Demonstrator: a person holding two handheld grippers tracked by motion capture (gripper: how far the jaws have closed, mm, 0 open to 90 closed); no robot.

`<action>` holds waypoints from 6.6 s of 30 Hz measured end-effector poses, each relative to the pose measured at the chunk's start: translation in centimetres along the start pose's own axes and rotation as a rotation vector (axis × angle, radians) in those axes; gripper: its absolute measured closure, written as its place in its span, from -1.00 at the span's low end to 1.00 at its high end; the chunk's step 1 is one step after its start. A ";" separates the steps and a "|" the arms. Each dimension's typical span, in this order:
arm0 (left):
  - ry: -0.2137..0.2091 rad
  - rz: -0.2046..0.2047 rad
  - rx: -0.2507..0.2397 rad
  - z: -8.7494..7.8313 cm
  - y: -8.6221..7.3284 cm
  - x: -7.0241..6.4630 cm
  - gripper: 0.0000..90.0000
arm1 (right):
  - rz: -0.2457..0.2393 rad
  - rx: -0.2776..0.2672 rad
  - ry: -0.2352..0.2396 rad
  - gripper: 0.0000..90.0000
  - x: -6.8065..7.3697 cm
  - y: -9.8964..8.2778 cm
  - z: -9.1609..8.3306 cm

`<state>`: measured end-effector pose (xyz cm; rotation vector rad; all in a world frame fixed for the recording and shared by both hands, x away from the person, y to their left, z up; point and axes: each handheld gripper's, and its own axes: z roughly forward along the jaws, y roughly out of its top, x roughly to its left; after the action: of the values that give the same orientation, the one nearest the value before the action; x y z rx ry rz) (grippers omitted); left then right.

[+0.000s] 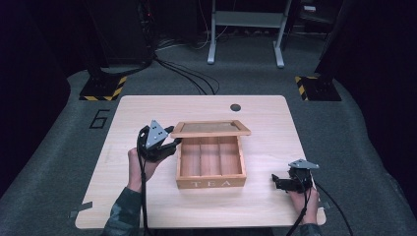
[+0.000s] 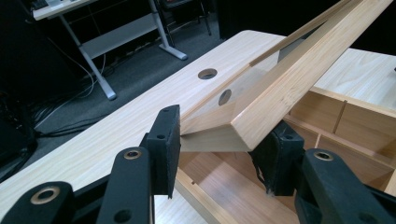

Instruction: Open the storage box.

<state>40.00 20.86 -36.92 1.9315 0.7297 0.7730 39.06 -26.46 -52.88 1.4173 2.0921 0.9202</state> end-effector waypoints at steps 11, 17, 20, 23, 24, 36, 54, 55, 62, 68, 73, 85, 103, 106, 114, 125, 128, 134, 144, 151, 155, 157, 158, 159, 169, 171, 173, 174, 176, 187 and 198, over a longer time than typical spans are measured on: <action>-0.015 -0.017 0.004 0.2 0.9 0.8 0.22 | 0.004 -0.001 -0.001 -0.77 0.0 0.0 0.0; -0.017 -0.025 0.005 0.5 1.6 1.5 0.24 | 0.004 -0.002 -0.001 -0.77 0.0 0.0 0.0; -0.016 -0.024 0.007 0.7 2.0 1.9 0.24 | 0.004 -0.002 -0.001 -0.77 0.0 0.0 0.0; -0.020 -0.026 0.010 0.9 2.5 2.4 0.25 | 0.007 -0.001 -0.001 -0.77 0.0 0.0 0.0; -0.024 -0.030 0.011 1.0 2.7 2.6 0.25 | 0.006 -0.001 -0.002 -0.77 0.0 0.0 0.0; -0.029 -0.033 0.013 1.8 3.9 3.7 0.29 | 0.007 -0.001 -0.002 -0.77 0.0 0.0 0.0; -0.035 -0.039 0.020 1.9 4.1 4.1 0.32 | 0.007 -0.001 -0.002 -0.77 0.0 0.0 0.0; -0.029 -0.037 0.015 2.0 4.2 4.1 0.32 | 0.006 -0.001 -0.002 -0.77 0.0 0.0 0.0; -0.032 -0.034 0.013 2.0 4.2 4.2 0.32 | 0.007 -0.001 -0.002 -0.77 0.0 0.0 0.0; -0.035 -0.033 0.013 2.0 4.2 4.2 0.33 | 0.006 -0.001 -0.002 -0.77 0.0 0.0 0.0; -0.037 -0.034 0.014 2.0 4.2 4.3 0.33 | 0.007 -0.001 -0.002 -0.77 0.0 0.0 0.0; -0.035 -0.037 0.011 2.0 4.2 4.2 0.33 | 0.006 -0.001 -0.002 -0.77 0.0 0.0 0.0; -0.035 -0.039 0.012 2.0 4.2 4.2 0.33 | 0.006 -0.001 -0.002 -0.77 0.0 0.0 0.0; -0.035 -0.038 0.013 2.0 4.2 4.2 0.33 | 0.007 -0.001 -0.002 -0.77 0.0 0.0 0.0; -0.029 -0.040 0.006 2.0 4.1 4.2 0.33 | 0.007 -0.001 -0.002 -0.77 0.0 0.0 0.0; -0.029 -0.040 0.005 2.0 4.1 4.2 0.33 | 0.006 -0.001 -0.002 -0.77 0.0 0.0 0.0; -0.029 -0.039 0.006 2.0 4.1 4.2 0.33 | 0.006 -0.001 -0.002 -0.77 0.0 0.0 0.0; -0.029 -0.040 0.005 2.0 4.1 4.2 0.33 | 0.006 -0.001 -0.002 -0.77 0.0 0.0 0.0; -0.033 -0.038 0.006 2.0 4.1 4.2 0.33 | 0.007 -0.001 -0.002 -0.77 0.0 0.0 0.0; -0.033 -0.037 0.007 2.0 4.1 4.2 0.33 | 0.007 -0.001 -0.002 -0.77 0.0 0.0 0.0; -0.033 -0.038 0.006 2.0 4.1 4.2 0.33 | 0.006 -0.001 -0.002 -0.77 0.0 0.0 0.0; -0.033 -0.038 0.006 2.0 4.1 4.2 0.33 | 0.007 -0.001 -0.002 -0.77 0.0 0.0 0.0; -0.033 -0.038 0.007 2.0 4.1 4.2 0.33 | 0.007 -0.001 -0.002 -0.77 0.0 0.0 0.0; -0.033 -0.038 0.007 2.0 4.1 4.2 0.33 | 0.006 -0.001 -0.002 -0.77 0.0 0.0 0.0; -0.034 -0.037 0.007 2.0 4.1 4.2 0.33 | 0.006 -0.001 -0.002 -0.77 0.0 0.0 0.0; -0.031 -0.036 0.007 2.0 4.1 4.2 0.33 | 0.006 -0.001 -0.002 -0.77 0.0 0.0 0.0; -0.031 -0.036 0.007 2.0 4.1 4.2 0.33 | 0.007 -0.001 -0.002 -0.77 0.0 0.0 0.0; -0.031 -0.036 0.008 2.0 4.1 4.2 0.33 | 0.006 -0.001 -0.002 -0.77 0.0 0.0 0.0; -0.031 -0.036 0.007 2.0 4.1 4.2 0.33 | 0.006 -0.001 -0.002 -0.77 0.0 0.0 0.0; -0.033 -0.017 0.009 1.6 3.6 3.7 0.33 | 0.006 -0.001 -0.002 -0.77 0.0 0.0 0.0; -0.001 0.030 0.011 1.1 2.6 2.0 0.33 | 0.007 -0.001 -0.002 -0.77 0.0 0.0 0.0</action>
<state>42.57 20.73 -34.61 1.9570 0.7075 0.7878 39.05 -26.42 -52.86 1.4249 2.0859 0.9220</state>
